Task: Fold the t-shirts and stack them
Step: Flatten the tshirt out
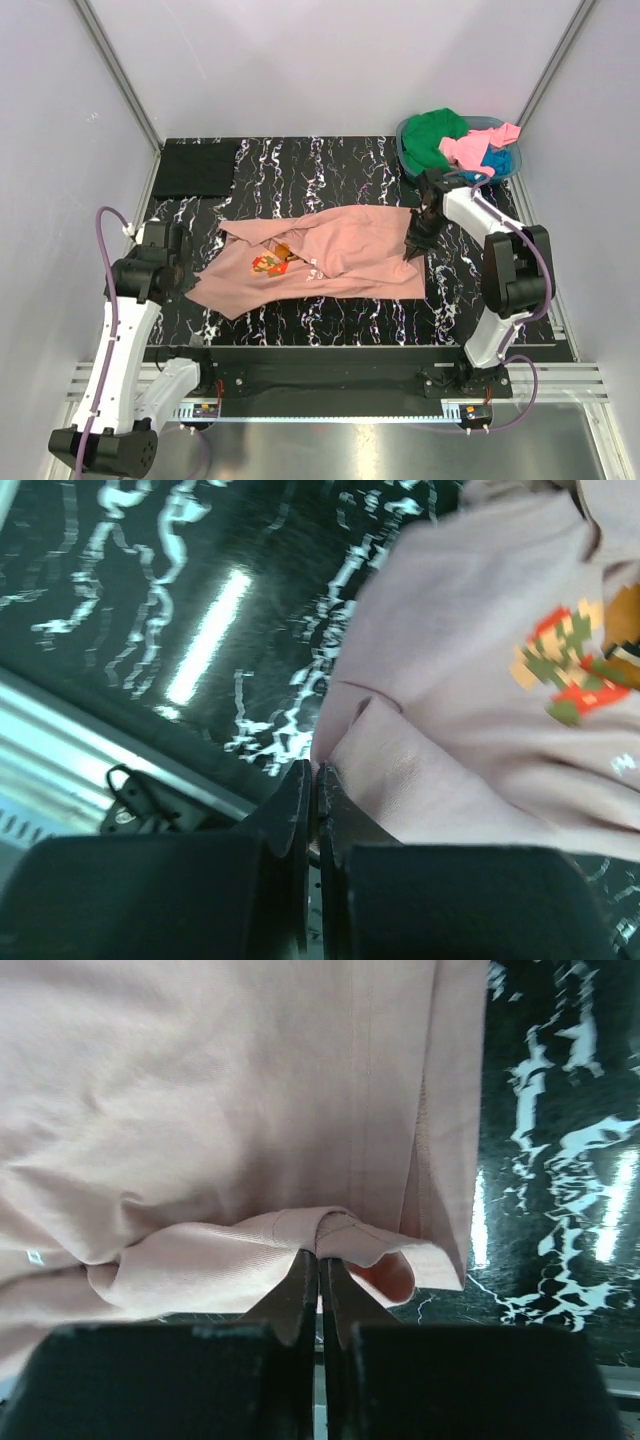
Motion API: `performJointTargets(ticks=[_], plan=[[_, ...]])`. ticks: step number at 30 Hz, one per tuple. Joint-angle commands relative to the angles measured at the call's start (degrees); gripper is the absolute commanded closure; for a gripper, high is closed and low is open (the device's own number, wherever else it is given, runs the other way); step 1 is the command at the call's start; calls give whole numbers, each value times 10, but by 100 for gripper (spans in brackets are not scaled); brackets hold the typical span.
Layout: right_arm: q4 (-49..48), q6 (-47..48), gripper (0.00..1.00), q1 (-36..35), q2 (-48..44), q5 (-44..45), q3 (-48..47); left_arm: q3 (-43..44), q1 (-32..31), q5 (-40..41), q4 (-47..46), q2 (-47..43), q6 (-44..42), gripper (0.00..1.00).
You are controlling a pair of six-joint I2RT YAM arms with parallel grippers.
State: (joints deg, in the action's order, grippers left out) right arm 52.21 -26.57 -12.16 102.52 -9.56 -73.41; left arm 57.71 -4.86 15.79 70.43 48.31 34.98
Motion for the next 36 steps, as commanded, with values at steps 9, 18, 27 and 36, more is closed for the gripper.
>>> performJointTargets(ticks=[9, 18, 27, 36], plan=[[41, -49, 99, 62, 94, -100, -157, 38, 2, 81, 69, -43, 1, 100], [-143, -213, 66, 157, 105, -336, -89, 43, 3, 72, 70, -63, -2, 100], [84, 33, 45, 61, 80, -122, -205, 38, 3, 18, 16, -48, -23, 100], [-12, 3, 44, -62, 25, -65, 4, 33, 2, -21, -19, -28, -31, 100]])
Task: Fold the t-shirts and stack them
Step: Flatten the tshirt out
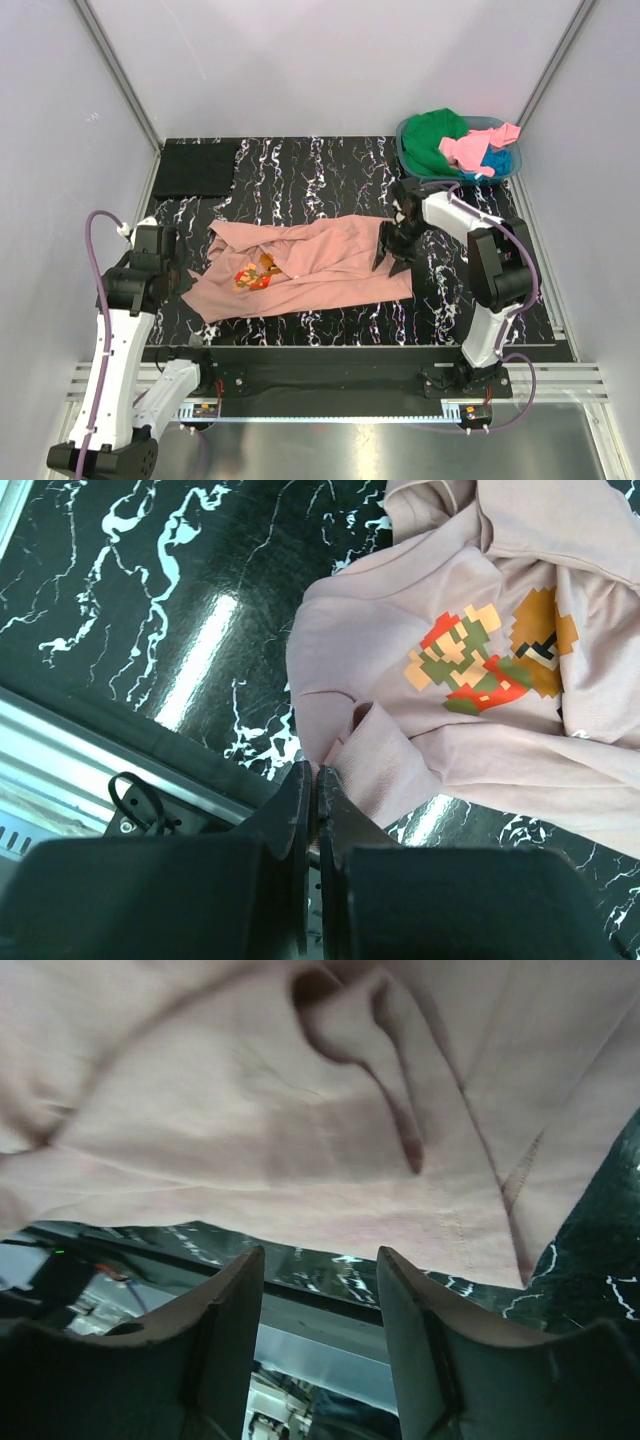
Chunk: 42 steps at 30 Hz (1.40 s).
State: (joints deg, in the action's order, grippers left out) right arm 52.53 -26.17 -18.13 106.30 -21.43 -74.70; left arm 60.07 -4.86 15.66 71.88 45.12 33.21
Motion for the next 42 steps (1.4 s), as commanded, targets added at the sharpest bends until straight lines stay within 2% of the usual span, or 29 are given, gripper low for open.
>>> performJointTargets(ticks=[1, 6, 12, 18, 22, 29, 32, 36, 42], plan=[[-29, -7, 45, -3, -13, 48, 29, 8, 3, -20, -34, 3, -13, 100], [-70, -43, 52, -3, -4, 60, 47, 5, 2, -26, -33, -1, -10, 100], [-81, -46, 55, -3, 35, 53, 11, 7, 2, -19, -23, -9, -10, 100], [-64, -43, 57, -3, 88, 57, -81, 7, 3, -20, -22, -13, -10, 100], [-31, -40, 58, -3, 124, 56, -183, 9, 2, -22, -21, -13, -11, 100], [10, -20, 53, -3, 182, 54, -286, 9, 3, -28, -21, -13, -13, 100], [12, -14, 53, -3, 144, 68, -260, 10, 2, -27, -19, -15, -15, 100], [15, -9, 52, -2, 74, 97, -175, 4, 2, -26, -17, -19, -16, 100], [-38, -12, 60, -3, -8, 115, -28, -3, 3, -30, -25, -19, -18, 100]])
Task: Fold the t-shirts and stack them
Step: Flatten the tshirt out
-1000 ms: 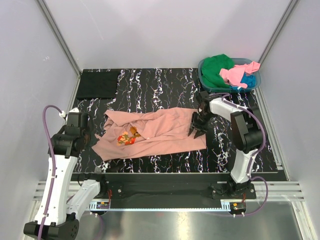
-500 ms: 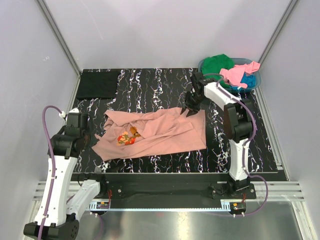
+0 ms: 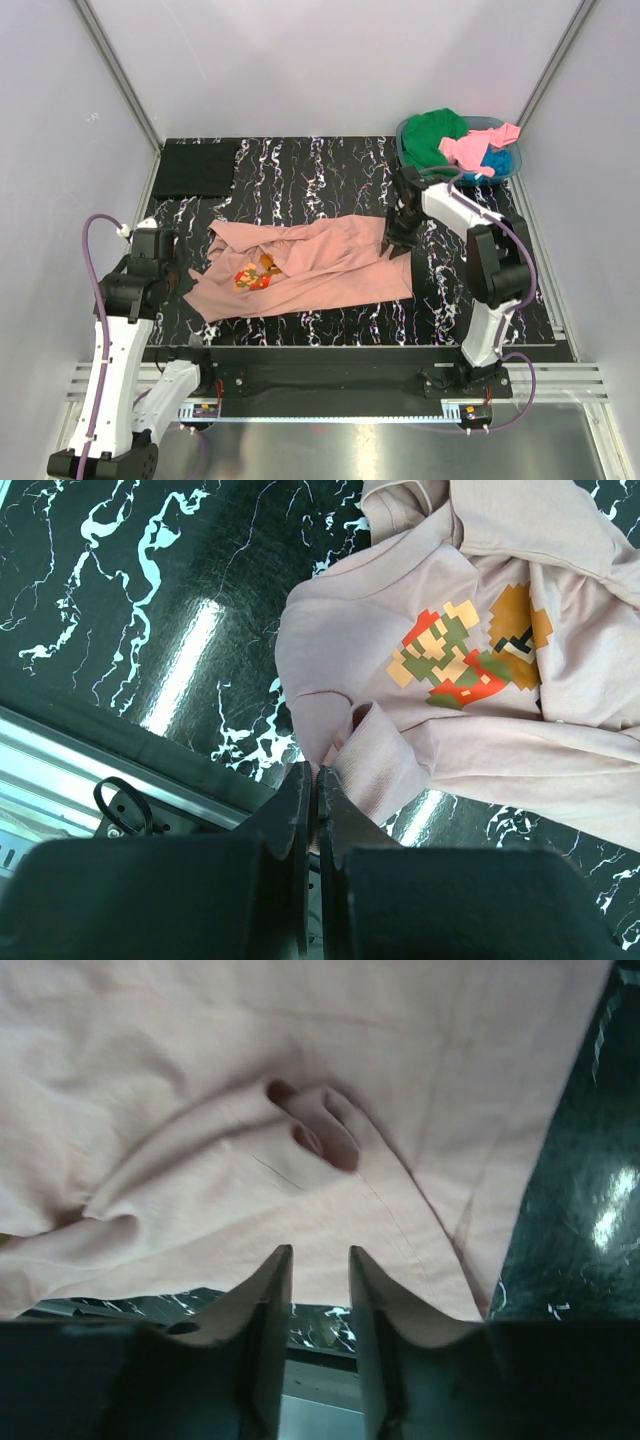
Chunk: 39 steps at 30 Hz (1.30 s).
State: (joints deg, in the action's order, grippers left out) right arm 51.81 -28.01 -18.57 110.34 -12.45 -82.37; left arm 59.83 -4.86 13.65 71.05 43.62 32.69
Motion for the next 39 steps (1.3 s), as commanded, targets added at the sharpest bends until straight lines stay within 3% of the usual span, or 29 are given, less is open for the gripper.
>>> performJointTargets(ticks=[1, 5, 11, 16, 24, 26, 29, 35, 39], plan=[[-43, 6, 66, 1, -52, 26, 64, -2, 3, -13, -19, -4, -14, 100], [-94, -13, 83, 1, -51, 2, 106, -2, 3, -17, -21, 0, -16, 100], [-131, -31, 85, 0, 7, -38, 69, 7, 2, -19, -20, 1, -20, 100], [-127, -35, 83, 0, 50, -34, -41, 3, 3, -19, -13, -9, -22, 100], [-31, -22, 80, 0, 203, -28, -313, 11, 2, -10, -2, -16, -19, 100], [8, -13, 78, -1, 210, -21, -336, 10, 2, -9, -2, -15, -20, 100], [19, -6, 74, 0, 163, -10, -299, 2, 2, -8, -6, -17, -15, 100], [7, -5, 68, 0, 59, 23, -130, -1, 3, -9, -16, -3, -13, 100], [-10, -8, 68, 0, 44, 59, -63, -2, 2, -17, -26, 6, -12, 100]])
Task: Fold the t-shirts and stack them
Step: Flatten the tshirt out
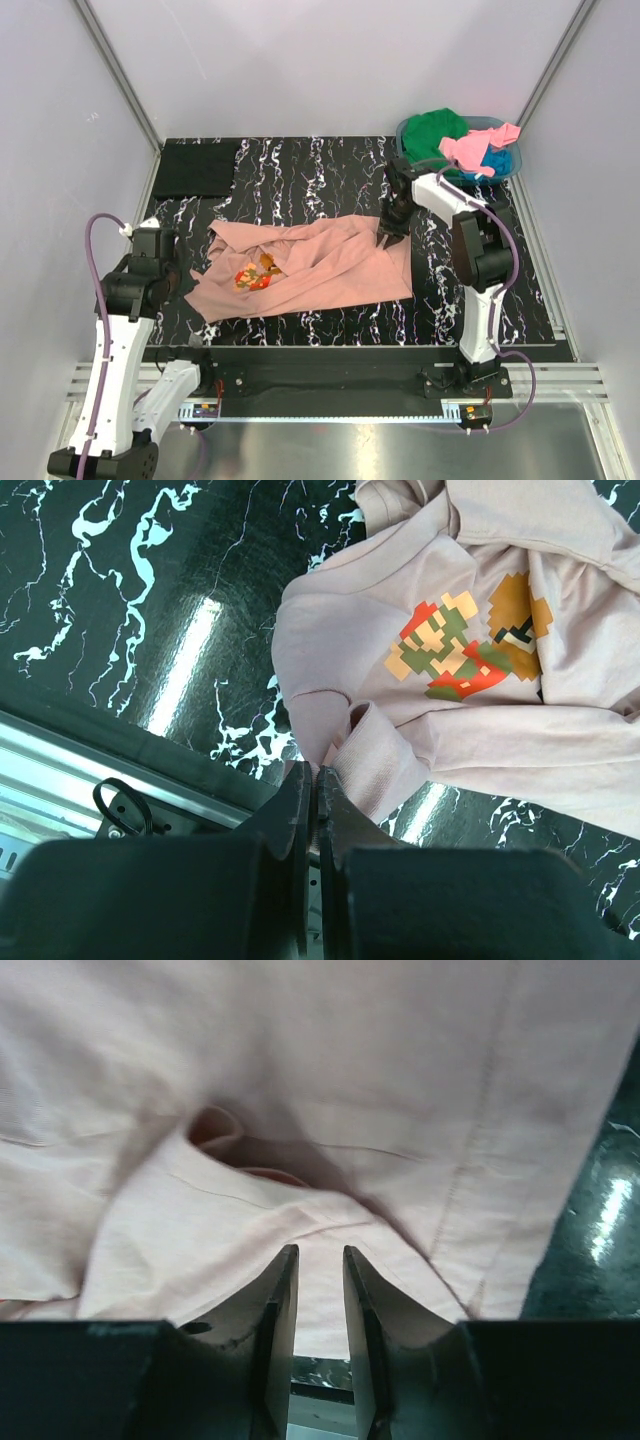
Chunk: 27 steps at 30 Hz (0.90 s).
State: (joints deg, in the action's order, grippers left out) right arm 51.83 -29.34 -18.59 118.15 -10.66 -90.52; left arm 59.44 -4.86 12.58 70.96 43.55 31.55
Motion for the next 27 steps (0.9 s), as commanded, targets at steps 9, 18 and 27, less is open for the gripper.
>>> performJointTargets(ticks=[9, 18, 27], plan=[[-16, -20, 68, 0, 1, 49, 21, 6, 3, -9, -30, 17, -2, 100], [-12, -28, 64, 0, 16, 56, 26, 1, 3, -5, -29, 19, -2, 100], [-5, -26, 72, 0, 36, 72, 24, 1, 2, -4, -34, 22, -3, 100]])
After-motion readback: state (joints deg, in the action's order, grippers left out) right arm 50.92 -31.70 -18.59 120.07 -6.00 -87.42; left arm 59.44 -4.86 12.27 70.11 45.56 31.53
